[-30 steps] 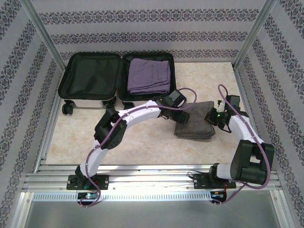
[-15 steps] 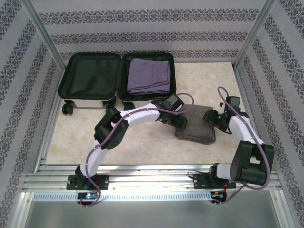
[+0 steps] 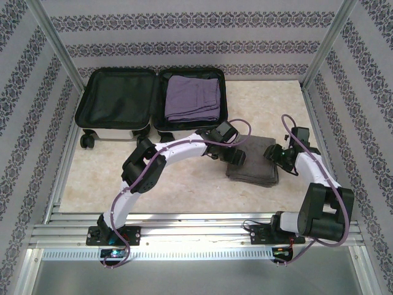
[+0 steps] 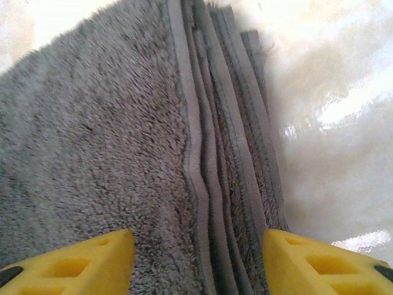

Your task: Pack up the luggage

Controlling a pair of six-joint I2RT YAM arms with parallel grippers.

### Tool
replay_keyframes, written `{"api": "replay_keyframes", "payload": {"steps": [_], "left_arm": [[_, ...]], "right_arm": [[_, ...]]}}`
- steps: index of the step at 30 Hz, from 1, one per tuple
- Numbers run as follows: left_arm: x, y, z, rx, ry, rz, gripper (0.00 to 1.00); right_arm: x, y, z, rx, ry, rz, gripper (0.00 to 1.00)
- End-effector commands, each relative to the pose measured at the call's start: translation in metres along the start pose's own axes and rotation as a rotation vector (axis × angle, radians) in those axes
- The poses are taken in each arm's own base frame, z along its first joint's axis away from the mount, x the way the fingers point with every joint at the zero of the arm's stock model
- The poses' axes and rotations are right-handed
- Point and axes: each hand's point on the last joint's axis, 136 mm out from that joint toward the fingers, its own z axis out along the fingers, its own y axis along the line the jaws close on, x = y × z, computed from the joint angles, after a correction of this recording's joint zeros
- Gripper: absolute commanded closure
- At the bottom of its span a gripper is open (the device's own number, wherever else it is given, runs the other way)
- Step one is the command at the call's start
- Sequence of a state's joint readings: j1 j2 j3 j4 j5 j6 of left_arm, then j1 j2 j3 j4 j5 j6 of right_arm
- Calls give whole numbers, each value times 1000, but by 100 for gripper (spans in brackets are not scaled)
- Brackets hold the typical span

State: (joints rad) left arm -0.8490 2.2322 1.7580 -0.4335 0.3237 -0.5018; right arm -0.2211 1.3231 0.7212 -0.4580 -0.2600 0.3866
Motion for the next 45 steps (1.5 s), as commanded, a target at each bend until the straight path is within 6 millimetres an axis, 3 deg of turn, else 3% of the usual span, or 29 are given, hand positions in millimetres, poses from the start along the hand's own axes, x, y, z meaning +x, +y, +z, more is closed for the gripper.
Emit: {"api": "replay_keyframes", "payload": {"steps": [1,7,11,17,25,33,39,45], "left_arm": [[-15,-9,0,37,-30,-9,17],[-14,-6,10,35,-19,-34,17],[-11,7,16,-48,-12,-56,17],[-10,23,21,-127,-9,-85,16],[-13,-2,34,10,-12,-106,16],[-23,-40,37,144,-42,-104,15],[-36,-61,26,189,-87,-86,15],[-51,-64,-1,184,-193,-76,15]], "right_arm": [[0,-2,9,-17,15,25,45],[4,-7,19,-1,42,27,64],[6,-9,22,6,58,33,78],[7,-9,26,4,74,31,85],[10,-1,30,-35,103,22,100],[14,9,35,-69,134,5,100],[18,17,40,-90,155,-9,100],[19,21,40,-109,155,-15,100]]}}
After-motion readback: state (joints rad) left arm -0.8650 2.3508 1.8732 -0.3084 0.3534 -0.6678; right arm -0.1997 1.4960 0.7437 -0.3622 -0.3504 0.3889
